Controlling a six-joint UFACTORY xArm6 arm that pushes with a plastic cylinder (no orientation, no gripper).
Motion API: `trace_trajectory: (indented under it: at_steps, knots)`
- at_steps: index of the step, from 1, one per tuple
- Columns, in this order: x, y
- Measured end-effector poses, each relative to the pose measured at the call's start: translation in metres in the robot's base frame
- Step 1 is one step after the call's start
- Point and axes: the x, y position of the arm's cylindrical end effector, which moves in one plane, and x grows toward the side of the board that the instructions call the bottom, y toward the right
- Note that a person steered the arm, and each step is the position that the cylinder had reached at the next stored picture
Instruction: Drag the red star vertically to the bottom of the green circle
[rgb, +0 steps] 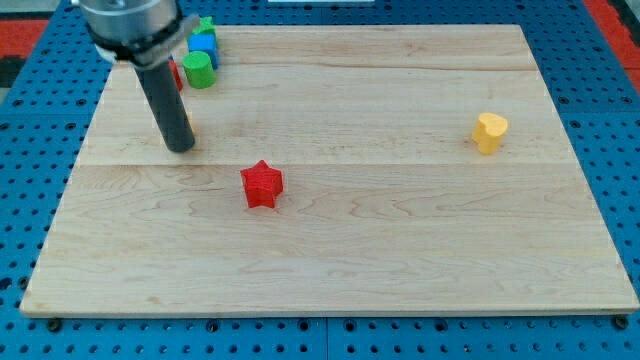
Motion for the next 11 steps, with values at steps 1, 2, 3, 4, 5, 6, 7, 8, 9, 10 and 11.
trace_trajectory:
  at_steps: [1, 2, 3, 4, 5, 6, 7, 8, 9, 10, 11]
  knots:
    - [-0.047, -0.005]
    - [-0.052, 0.057]
    - [-0.028, 0.173]
    - [0.058, 0.204]
    - [0.092, 0.164]
    - [0.097, 0.155]
    - [0.097, 0.139]
    - [0.083, 0.086]
    - [0.086, 0.085]
    - [0.086, 0.075]
    - [0.085, 0.066]
